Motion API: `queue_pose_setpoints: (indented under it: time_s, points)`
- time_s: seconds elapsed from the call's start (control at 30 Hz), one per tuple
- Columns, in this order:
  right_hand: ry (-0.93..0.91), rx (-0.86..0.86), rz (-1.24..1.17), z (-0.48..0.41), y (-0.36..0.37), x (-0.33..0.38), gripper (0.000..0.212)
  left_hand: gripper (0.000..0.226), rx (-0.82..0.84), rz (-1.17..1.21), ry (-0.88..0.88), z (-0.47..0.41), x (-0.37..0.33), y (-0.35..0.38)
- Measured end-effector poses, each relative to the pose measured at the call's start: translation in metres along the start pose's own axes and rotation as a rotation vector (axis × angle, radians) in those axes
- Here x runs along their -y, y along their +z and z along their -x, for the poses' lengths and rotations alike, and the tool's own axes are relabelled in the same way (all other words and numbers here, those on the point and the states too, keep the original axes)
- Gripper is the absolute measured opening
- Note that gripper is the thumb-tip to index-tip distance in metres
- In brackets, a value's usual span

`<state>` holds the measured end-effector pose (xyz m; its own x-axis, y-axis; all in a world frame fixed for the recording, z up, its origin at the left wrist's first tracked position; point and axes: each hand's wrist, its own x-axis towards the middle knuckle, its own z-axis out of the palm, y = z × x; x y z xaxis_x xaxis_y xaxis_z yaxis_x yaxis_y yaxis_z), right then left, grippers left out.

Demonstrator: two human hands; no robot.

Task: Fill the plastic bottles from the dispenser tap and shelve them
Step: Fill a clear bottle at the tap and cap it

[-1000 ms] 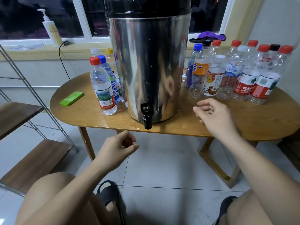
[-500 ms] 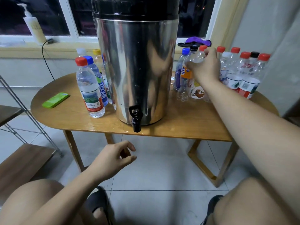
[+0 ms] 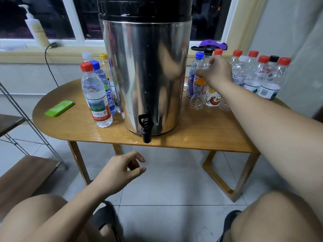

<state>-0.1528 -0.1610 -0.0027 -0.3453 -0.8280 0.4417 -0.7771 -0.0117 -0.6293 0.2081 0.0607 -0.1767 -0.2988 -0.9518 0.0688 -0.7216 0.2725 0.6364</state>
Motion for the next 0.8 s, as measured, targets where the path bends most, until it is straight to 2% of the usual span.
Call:
queue_pose_setpoints:
  time_s: [0.2, 0.47, 0.67, 0.8]
  points:
    - [-0.108, 0.052, -0.106, 0.055, -0.042, 0.016, 0.059, 0.018, -0.016, 0.013, 0.017, 0.003, -0.003, -0.006]
    - [-0.189, 0.305, -0.308, 0.182, -0.105, 0.028, 0.047, 0.016, -0.052, 0.08, 0.031, 0.005, -0.012, -0.011]
    - [-0.262, 0.46, -0.314, 0.261, -0.063, 0.016, 0.051, 0.014, -0.083, 0.127, 0.026, 0.007, -0.019, -0.01]
    - [-0.234, 0.586, -0.293, 0.293, -0.013, -0.009, 0.047, 0.017, -0.085, 0.222, 0.041, 0.01, -0.024, -0.01]
